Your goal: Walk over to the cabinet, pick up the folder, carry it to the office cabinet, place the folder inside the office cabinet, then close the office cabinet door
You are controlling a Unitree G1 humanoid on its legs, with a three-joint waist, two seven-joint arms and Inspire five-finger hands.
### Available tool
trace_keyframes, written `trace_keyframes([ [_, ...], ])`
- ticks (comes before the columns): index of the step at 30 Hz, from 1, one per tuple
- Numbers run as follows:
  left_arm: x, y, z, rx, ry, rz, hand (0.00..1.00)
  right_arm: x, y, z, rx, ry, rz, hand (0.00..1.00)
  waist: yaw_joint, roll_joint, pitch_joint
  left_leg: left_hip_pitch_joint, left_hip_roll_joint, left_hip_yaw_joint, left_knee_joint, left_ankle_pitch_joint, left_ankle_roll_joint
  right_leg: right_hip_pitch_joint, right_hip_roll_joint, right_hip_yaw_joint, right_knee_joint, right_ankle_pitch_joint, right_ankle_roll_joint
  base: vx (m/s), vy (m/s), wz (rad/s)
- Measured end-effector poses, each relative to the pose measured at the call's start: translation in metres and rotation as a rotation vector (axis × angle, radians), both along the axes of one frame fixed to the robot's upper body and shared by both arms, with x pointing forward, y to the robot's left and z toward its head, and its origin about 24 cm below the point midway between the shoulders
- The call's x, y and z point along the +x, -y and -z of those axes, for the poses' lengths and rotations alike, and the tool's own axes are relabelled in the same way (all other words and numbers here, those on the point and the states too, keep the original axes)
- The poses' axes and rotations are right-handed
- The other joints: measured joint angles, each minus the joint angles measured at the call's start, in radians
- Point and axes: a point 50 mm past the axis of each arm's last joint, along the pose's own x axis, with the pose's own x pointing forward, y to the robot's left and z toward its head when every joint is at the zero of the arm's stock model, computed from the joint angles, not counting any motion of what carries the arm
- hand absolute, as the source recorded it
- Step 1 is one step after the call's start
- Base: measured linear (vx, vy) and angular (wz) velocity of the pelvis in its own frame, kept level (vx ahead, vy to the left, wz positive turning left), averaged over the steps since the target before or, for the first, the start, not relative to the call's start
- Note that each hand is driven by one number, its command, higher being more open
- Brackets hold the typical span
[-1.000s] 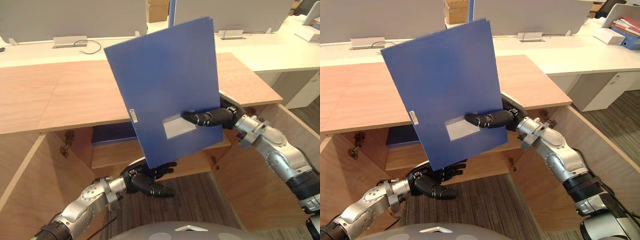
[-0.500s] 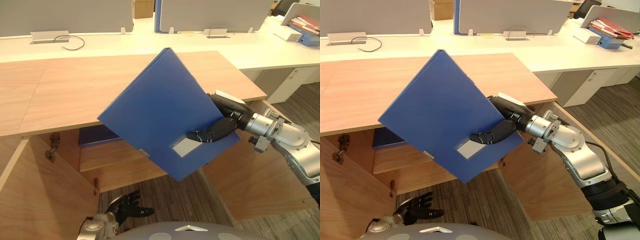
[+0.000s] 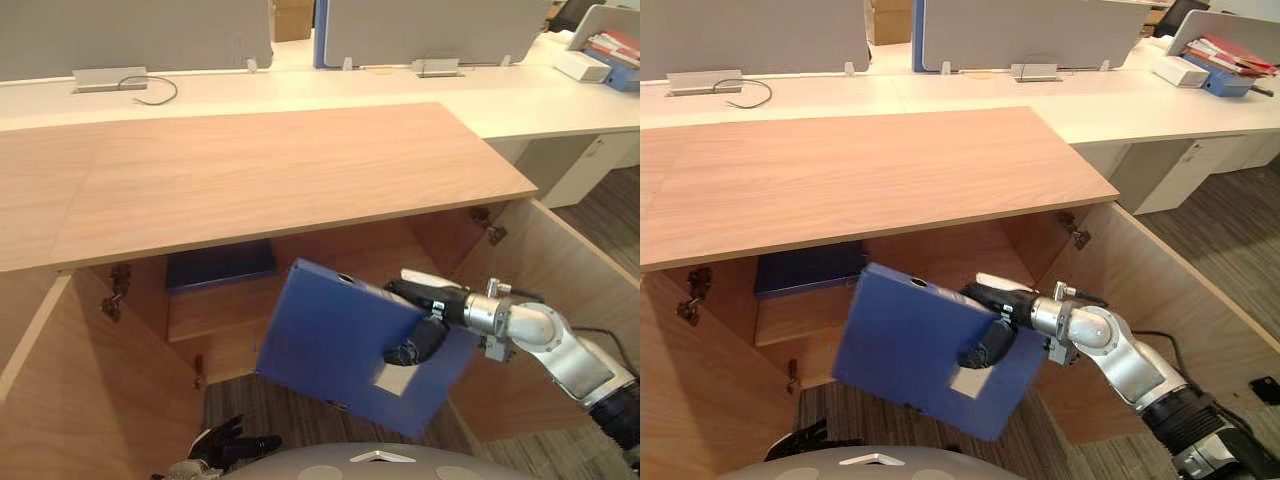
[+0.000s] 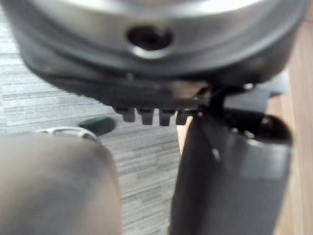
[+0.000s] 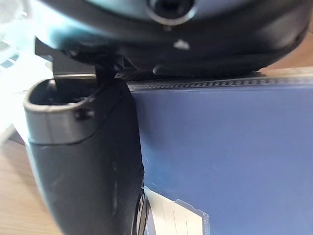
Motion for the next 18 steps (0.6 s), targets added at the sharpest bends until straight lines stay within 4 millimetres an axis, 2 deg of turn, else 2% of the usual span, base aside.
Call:
trace_keyframes([
  [4,-0.01,0.005,0.003,-0.003,-0.025,-0.036,1.0,-0.001,0.019,0.025,-0.159,-0.024,0.059,0.0,0.008,0.031,0.01,-0.019,-0.005,-0.034,0.0,0.003,0.005,0.002,-0.006,-0.033,-0.014,0.003,0.005,0.0,-0.018,0.21],
  [8,-0.012,0.006,0.003,0.0,-0.022,-0.047,1.0,-0.002,0.024,0.05,-0.115,-0.068,0.189,0.0,0.024,0.035,0.009,-0.037,-0.006,-0.072,0.002,0.008,0.007,0.012,-0.007,-0.073,-0.029,0.003,0.005,0.02,-0.029,0.29],
  [9,-0.009,0.007,0.002,-0.002,-0.006,-0.045,1.0,-0.001,0.024,0.059,-0.056,-0.076,0.277,0.0,0.026,0.039,0.018,-0.043,-0.008,-0.095,0.011,0.007,0.007,0.022,-0.01,-0.096,-0.029,0.001,0.007,0.01,-0.02,0.36],
  [11,-0.005,0.01,0.001,-0.008,0.012,-0.046,1.0,0.001,0.026,0.064,0.046,-0.089,0.392,0.0,0.036,0.048,0.031,-0.045,-0.012,-0.107,0.011,0.008,0.008,0.027,-0.013,-0.111,-0.03,0.0,0.009,-0.01,-0.003,0.29],
  [12,-0.003,0.012,0.001,-0.014,0.025,-0.047,1.0,0.003,0.028,0.07,0.184,-0.103,0.534,0.0,0.05,0.056,0.042,-0.049,-0.017,-0.115,0.011,0.01,0.011,0.028,-0.018,-0.119,-0.03,-0.003,0.013,-0.02,0.013,0.23],
  [13,-0.002,0.013,0.001,-0.016,0.03,-0.046,1.0,0.004,0.029,0.072,0.248,-0.106,0.6,0.0,0.051,0.061,0.045,-0.053,-0.02,-0.124,0.011,0.011,0.013,0.028,-0.021,-0.126,-0.03,-0.005,0.015,-0.02,0.019,0.32],
  [15,0.002,0.016,0.0,-0.019,0.047,-0.048,1.0,0.013,0.029,0.077,0.487,-0.079,0.843,0.0,0.054,0.076,0.062,-0.074,-0.029,-0.144,0.015,0.016,0.02,0.018,-0.03,-0.144,-0.027,-0.006,0.02,-0.02,0.028,0.28],
  [18,0.011,0.016,-0.002,-0.008,0.081,-0.053,1.0,0.026,0.024,0.076,0.759,-0.046,1.077,0.0,0.063,0.079,0.102,-0.092,-0.034,-0.154,0.03,0.016,0.022,0.015,-0.036,-0.152,-0.027,-0.003,0.024,-0.03,0.028,0.13],
])
